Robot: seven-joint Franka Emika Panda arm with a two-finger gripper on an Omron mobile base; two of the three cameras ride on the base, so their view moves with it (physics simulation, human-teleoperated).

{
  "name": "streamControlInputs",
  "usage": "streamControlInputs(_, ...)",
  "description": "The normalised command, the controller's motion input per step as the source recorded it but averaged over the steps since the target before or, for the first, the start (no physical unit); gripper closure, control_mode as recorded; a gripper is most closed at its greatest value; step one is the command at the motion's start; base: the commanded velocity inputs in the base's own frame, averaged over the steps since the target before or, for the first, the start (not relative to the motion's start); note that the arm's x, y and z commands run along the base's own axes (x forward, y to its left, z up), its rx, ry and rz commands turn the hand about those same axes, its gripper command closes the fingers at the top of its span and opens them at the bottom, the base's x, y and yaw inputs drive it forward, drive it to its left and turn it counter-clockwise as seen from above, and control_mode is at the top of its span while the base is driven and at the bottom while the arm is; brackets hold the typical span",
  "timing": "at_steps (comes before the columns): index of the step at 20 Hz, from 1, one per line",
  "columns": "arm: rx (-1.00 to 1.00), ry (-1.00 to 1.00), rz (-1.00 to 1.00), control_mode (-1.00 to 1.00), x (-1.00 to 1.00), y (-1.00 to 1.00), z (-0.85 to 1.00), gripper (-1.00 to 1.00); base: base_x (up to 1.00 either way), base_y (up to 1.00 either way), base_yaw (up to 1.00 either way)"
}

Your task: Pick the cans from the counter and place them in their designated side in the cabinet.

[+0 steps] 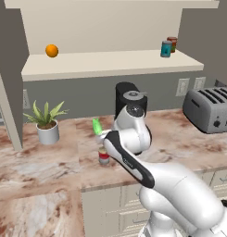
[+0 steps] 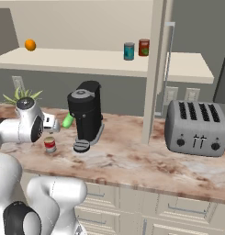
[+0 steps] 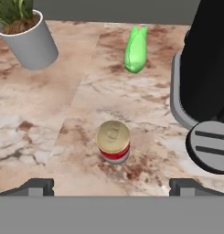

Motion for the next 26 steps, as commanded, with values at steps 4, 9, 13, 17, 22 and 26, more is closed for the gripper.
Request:
streamControlInputs(4, -0.04, 0.07, 0.00, -1.00, 0.14, 0.13, -0.09, -1.00, 0.00, 0.00, 0.00)
streamControlInputs(9, -0.03, 0.00, 0.00, -1.00, 0.04, 0.03, -0.20, -1.00, 0.00, 0.00, 0.00)
streamControlInputs(13, -0.03, 0.00, 0.00, -1.00, 0.06, 0.02, -0.30, -1.00, 0.00, 0.00, 0.00)
streamControlInputs(17, -0.01, 0.00, 0.00, -1.00, 0.07, 0.00, -0.28, -1.00, 0.00, 0.00, 0.00)
streamControlInputs(22, -0.01, 0.00, 0.00, -1.00, 0.08, 0.00, -0.24, -1.00, 0.00, 0.00, 0.00)
streamControlInputs(26, 0.00, 0.00, 0.00, -1.00, 0.18, 0.01, -0.23, -1.00, 0.00, 0.00, 0.00)
